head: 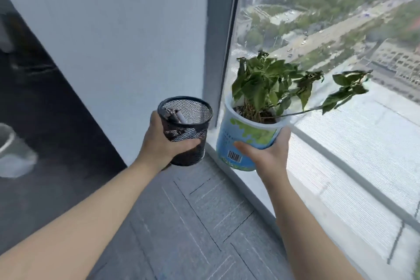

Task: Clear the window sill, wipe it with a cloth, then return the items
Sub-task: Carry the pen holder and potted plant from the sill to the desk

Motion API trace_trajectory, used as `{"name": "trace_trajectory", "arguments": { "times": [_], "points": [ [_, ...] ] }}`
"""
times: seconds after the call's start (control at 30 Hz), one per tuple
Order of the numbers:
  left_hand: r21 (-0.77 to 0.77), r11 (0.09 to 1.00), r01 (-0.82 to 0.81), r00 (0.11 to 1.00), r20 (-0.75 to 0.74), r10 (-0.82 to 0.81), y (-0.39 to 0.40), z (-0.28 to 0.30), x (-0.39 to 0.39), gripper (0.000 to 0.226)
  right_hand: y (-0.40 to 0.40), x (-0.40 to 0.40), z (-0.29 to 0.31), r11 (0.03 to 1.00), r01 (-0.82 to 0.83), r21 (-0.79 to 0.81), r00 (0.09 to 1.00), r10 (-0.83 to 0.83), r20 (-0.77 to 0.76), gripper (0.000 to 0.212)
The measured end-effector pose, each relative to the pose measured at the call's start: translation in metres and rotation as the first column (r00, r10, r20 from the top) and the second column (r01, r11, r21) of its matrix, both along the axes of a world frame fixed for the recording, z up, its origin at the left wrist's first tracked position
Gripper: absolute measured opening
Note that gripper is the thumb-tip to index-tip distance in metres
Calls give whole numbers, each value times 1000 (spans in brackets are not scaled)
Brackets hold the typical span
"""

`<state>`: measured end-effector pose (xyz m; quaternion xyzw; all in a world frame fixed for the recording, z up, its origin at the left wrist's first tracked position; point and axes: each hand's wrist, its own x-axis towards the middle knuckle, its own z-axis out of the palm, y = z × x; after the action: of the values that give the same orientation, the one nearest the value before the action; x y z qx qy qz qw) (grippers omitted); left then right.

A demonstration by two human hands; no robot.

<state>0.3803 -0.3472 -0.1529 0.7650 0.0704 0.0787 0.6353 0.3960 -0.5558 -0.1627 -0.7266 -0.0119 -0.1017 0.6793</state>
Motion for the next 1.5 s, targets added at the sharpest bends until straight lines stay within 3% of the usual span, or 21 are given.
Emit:
{"name": "trace_trajectory", "arguments": {
  "times": [0.23,0.5,0.57,0.77,0.93,1.03,1.13,1.27,1.4,1.5],
  "points": [
    [-3,943,-332,937,112,330,112,37,-95,60,125,-38,41,948,-318,19,947,316,64,75],
    [-16,787,-617,779,136,613,223,75,-258,67,275,-136,72,779,-627,13,777,623,92,81],
    [-6,732,-681,725,134,676,250,82,-300,83,313,-163,76,718,-696,18,715,692,98,84],
    [-6,483,-875,476,159,865,300,94,-403,70,406,-234,87,535,-844,-15,529,838,134,86],
    [-16,304,-952,299,148,943,329,96,-461,86,472,-277,88,359,-933,-10,353,922,159,85],
    [-52,181,-982,170,167,971,339,100,-481,78,505,-293,95,261,-965,6,257,949,181,80],
    [-79,103,-992,87,185,979,351,103,-496,89,536,-304,99,208,-978,-13,201,958,204,92],
    [-69,11,-998,0,164,986,382,107,-524,76,580,-332,108,156,-988,-18,149,969,195,88],
    [-82,-10,-997,-25,181,983,428,114,-548,59,639,-358,107,102,-995,-7,99,978,185,83],
    [-73,25,-997,9,212,977,478,114,-574,75,690,-380,108,107,-994,-3,106,981,161,77]
  ]
}}
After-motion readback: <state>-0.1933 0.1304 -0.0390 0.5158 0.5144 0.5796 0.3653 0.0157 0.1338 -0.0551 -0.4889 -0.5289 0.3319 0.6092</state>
